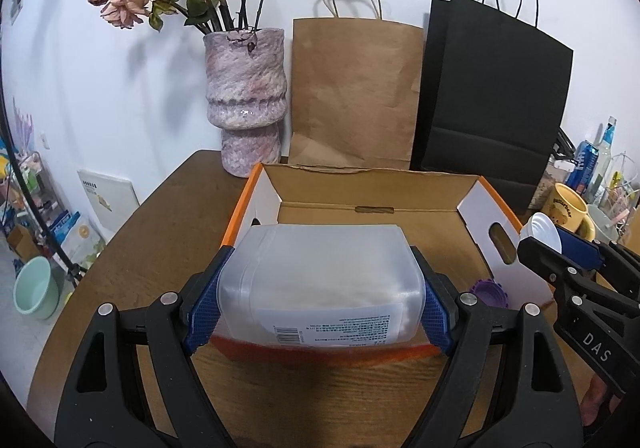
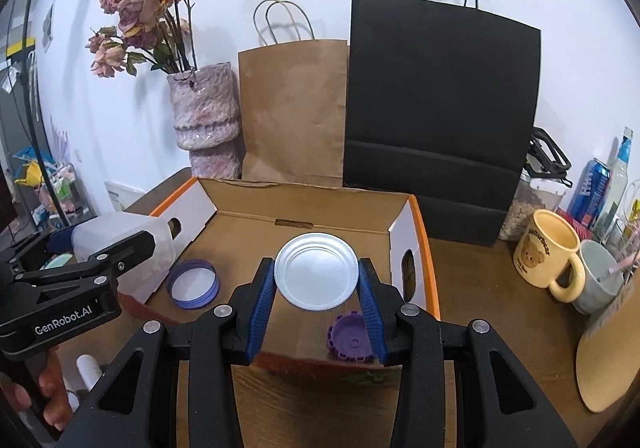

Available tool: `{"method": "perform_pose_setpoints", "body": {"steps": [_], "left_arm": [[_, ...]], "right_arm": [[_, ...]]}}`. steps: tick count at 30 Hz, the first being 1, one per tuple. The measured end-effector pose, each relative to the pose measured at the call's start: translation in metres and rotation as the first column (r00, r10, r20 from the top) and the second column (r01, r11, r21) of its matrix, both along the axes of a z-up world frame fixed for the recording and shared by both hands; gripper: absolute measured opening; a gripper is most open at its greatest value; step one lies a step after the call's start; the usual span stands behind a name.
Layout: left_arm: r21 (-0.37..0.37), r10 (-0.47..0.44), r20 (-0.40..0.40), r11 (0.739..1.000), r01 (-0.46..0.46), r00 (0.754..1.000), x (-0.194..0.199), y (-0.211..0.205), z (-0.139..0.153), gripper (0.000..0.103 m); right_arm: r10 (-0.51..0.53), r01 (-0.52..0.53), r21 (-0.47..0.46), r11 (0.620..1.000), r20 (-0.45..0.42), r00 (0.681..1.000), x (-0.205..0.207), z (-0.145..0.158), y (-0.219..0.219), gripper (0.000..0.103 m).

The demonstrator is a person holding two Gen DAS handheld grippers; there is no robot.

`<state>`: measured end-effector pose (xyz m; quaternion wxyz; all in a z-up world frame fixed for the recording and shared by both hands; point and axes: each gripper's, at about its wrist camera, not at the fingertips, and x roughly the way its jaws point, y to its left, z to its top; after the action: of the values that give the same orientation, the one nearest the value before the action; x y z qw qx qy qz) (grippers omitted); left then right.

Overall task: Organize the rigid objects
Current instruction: 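Open the left gripper dropping the frosted bottle while the right gripper releases the white cap into the box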

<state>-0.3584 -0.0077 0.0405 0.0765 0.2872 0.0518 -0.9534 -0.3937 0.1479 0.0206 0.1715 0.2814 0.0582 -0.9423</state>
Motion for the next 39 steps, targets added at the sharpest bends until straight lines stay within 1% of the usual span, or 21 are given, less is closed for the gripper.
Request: {"method": "perform_pose_setpoints", "body": {"steps": [10,20,21,22,23,24,25,26,39], "left_arm": [[-0.018,0.011,0.006,1.0,-0.011,1.0,-0.024,-0.003,-0.002,0.079],[-0.03,0.02,0.03,0.999,-0.019,0.999,-0.045,-0.006,-0.008,0.079],[-0.03,0.023,0.035,0.999,-0.022,0.999,-0.047,-0.006,-0.009,0.08],[-0.032,0.027,0.039,0.999,-0.026,0.999,-0.047,-0.006,-0.009,0.084],[-0.03,0.025,0.038,0.999,-0.024,0.999,-0.048,-0.007,-0.009,0.089],[-0.019,0.019,0.034,1.0,-0.018,0.999,-0.048,-0.008,-0.009,0.103],[-0.007,0.015,0.028,1.0,-0.015,1.0,-0.048,-0.009,-0.008,0.103],[-0.004,0.018,0.025,1.0,-0.018,1.0,-0.047,-0.009,-0.008,0.103],[-0.002,0.031,0.025,1.0,-0.031,0.999,-0.045,-0.011,-0.007,0.103]], "right_arm": [[0.014,-0.014,0.024,1.0,0.035,0.999,-0.027,-0.008,-0.006,0.045],[0.016,-0.02,0.053,0.998,0.069,0.997,-0.047,-0.022,-0.012,0.045],[0.013,-0.017,0.058,0.998,0.075,0.997,-0.049,-0.023,-0.012,0.045],[0.007,-0.012,0.063,0.998,0.079,0.997,-0.05,-0.025,-0.011,0.046],[-0.001,-0.004,0.066,0.998,0.081,0.997,-0.051,-0.026,-0.011,0.049],[-0.011,0.005,0.073,0.997,0.084,0.996,-0.052,-0.027,-0.01,0.058],[-0.017,0.01,0.078,0.997,0.086,0.996,-0.053,-0.028,-0.009,0.087],[-0.024,0.017,0.081,0.997,0.086,0.996,-0.054,-0.029,-0.008,0.1],[-0.024,0.016,0.091,0.996,0.087,0.996,-0.052,-0.029,-0.007,0.1]]}}
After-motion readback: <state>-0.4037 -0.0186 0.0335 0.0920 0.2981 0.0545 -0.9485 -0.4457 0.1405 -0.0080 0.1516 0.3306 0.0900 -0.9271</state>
